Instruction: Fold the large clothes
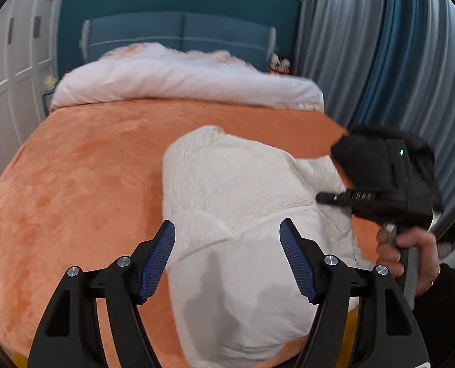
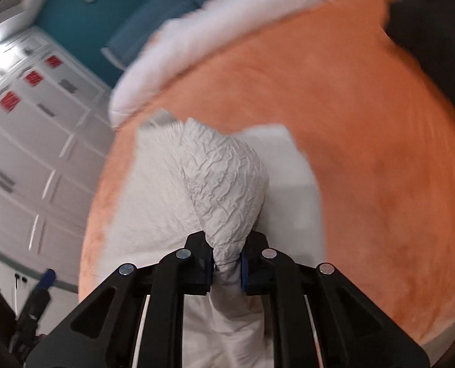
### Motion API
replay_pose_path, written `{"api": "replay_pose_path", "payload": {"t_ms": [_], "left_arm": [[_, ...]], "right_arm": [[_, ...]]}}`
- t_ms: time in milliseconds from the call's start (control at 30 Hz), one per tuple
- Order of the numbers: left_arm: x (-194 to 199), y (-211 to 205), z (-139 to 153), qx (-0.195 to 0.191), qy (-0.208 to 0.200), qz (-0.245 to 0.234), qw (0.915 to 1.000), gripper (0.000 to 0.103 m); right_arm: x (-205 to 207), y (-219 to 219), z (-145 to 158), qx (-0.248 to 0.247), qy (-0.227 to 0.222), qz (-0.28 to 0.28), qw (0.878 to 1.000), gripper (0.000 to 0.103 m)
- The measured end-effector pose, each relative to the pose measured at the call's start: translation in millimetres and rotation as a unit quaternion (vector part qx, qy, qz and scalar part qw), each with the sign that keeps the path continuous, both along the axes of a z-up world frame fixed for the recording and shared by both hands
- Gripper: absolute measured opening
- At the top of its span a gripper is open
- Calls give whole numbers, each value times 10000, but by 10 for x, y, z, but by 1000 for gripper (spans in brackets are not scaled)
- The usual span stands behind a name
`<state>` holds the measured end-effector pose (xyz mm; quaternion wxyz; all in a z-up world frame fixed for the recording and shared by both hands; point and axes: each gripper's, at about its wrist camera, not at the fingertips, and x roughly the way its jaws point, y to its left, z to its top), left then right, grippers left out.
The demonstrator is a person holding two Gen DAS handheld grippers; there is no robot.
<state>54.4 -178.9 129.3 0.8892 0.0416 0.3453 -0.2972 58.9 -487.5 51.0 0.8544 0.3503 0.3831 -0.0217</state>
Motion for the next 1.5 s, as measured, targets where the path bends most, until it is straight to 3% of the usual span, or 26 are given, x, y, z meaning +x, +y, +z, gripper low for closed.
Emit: {"api": "replay_pose_path", "payload": {"t_ms": [133,300,433,500,600,700,833,967,1100,1167,1233,1500], "left_arm": [[105,-331,-372,343,344,-111,9988,69],[73,-490,-610,644,84,64,9979,73],[123,-510,-778,781,154,190,9966,78],[176,-507,-798,845,170,221,9960,79],[209,-427,-812,774,240,296,9963,79],[251,-289,-669,404,505,535,9965,77],[335,-198,-315,-91,404,754,9963,75],[599,-392,-67,3,160,773,9969,75],[931,-685,-303,431,377,751,9955,75],[1069,-765,-540,622,625,764,9932,76],[1142,-757,-719,466,900,828,9914,80],[1092,-797,-1020,478,473,947,9932,86]], "right_arm": [[-14,-99,-300,203,14,-151,9997,16],[57,3,-485,91,-25,-110,9999,19],[13,-65,-536,542,-102,-152,9984,22],[-57,-113,-406,671,-13,-385,9970,28],[-251,-81,109,52,-316,-777,9965,27],[-238,99,650,-841,-564,-638,9928,18],[100,371,889,-1737,-361,-371,9834,6],[555,423,533,-1947,231,-314,9801,5],[770,303,25,-1935,790,-452,9769,0],[783,211,-177,-1808,847,-488,9787,0],[786,161,-314,-1714,835,-441,9807,0],[879,184,-657,-1725,704,-405,9817,0]]}}
